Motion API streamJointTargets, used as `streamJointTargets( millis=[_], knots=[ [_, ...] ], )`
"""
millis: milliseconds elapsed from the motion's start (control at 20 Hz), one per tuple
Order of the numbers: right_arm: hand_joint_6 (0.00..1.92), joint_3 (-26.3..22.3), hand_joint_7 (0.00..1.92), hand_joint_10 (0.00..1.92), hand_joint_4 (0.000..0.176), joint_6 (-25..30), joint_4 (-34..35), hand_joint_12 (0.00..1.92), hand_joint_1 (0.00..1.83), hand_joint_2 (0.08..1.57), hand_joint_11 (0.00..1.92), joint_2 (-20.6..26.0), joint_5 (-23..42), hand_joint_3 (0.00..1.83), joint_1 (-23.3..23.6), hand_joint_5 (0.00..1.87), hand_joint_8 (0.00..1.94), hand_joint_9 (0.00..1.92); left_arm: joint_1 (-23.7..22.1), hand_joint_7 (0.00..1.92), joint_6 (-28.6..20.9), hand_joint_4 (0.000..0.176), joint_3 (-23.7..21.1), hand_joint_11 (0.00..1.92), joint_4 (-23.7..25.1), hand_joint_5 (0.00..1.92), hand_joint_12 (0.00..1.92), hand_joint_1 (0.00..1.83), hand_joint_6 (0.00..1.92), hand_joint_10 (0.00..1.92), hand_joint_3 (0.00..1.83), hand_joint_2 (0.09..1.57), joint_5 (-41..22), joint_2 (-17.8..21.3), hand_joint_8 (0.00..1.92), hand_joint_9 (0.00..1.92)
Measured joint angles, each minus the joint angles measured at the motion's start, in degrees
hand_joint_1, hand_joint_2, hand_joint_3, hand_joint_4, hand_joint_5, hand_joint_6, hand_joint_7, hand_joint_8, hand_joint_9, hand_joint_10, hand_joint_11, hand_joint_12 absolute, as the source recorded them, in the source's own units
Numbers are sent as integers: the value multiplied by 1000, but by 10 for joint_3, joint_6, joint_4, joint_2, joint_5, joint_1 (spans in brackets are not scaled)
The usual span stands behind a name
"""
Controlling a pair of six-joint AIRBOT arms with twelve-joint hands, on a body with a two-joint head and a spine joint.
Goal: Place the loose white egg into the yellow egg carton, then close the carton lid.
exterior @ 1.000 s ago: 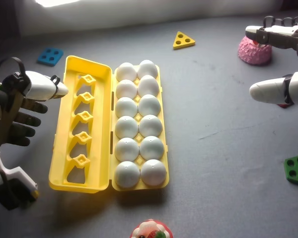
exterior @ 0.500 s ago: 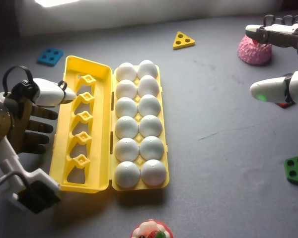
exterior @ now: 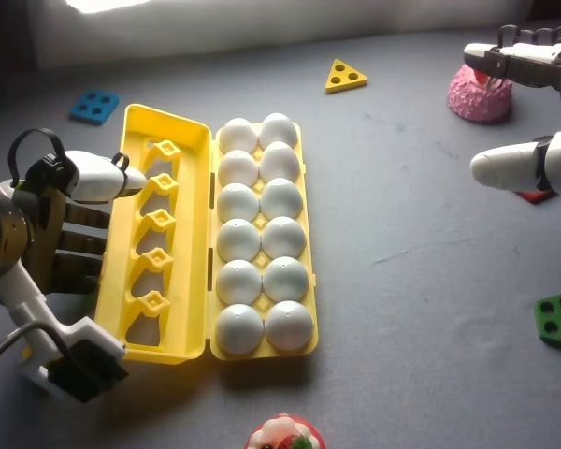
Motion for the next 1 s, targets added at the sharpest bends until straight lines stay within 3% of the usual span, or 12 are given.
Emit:
streamJointTargets(
  millis=[50,150,300,350,650,750,1000],
  knots=[
    [3,0,164,3,0,0,0,696,411,1088,0,0,0,0,0,92,2,144,0,392,-1,41,0,0,0,385,1016,365,5,10,0,1277,0,0,4,338],
    [0,0,181,9,0,0,0,818,382,1089,0,0,0,1,0,92,4,168,-6,388,-5,41,0,0,-2,362,977,351,0,5,0,1284,0,0,1,331],
    [9,0,184,7,0,0,-1,733,382,1088,0,0,0,0,0,80,10,169,-28,388,-7,33,0,0,-3,370,1013,361,3,7,1,1289,-1,0,1,337],
    [6,0,187,4,0,0,-1,650,396,1090,0,0,0,0,0,84,5,155,-40,388,-7,38,0,0,-2,383,983,367,7,4,0,1282,0,-1,0,332],
    [3,0,192,3,0,0,-2,730,334,1097,0,0,0,0,0,95,2,160,-93,376,-7,37,0,0,1,377,992,359,4,3,1,1289,-3,-20,2,328],
    [0,0,168,0,0,0,-2,713,329,1107,0,0,0,3,0,90,0,149,-118,376,9,44,-6,0,1,372,985,336,1,6,3,1294,-3,-22,1,337],
    [0,0,154,2,0,0,-2,617,344,1105,0,0,1,0,0,66,1,129,-183,376,54,39,-38,0,4,371,954,353,1,3,0,1288,-9,-22,0,330]
  ],
)
